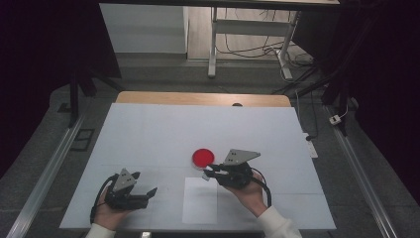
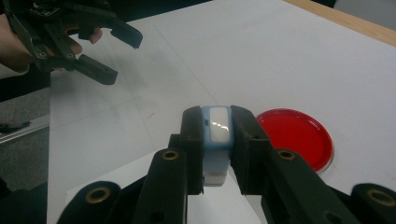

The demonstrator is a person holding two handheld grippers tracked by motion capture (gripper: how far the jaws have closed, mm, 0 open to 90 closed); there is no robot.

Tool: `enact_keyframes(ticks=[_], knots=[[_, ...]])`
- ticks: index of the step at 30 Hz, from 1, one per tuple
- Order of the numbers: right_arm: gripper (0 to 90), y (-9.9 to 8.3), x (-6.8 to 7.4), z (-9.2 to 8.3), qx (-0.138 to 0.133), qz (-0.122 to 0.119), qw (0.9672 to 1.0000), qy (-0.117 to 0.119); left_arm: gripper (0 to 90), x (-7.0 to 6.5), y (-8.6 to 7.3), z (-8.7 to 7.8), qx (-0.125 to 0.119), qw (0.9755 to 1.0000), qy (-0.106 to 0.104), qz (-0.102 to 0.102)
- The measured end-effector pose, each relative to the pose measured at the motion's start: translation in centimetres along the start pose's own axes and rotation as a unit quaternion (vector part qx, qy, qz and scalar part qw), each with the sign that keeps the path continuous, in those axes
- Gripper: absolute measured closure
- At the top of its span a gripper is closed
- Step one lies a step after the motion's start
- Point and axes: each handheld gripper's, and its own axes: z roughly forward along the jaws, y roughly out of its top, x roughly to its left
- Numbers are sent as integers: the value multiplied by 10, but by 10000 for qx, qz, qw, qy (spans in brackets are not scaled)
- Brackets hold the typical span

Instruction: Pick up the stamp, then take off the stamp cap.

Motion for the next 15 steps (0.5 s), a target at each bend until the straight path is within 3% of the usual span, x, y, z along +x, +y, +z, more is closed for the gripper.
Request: enact_keyframes(ticks=[15], knots=[[747,-1,0,1,-71,24,10000,-36,173,-1,1,0,-49,10000,59,28]])
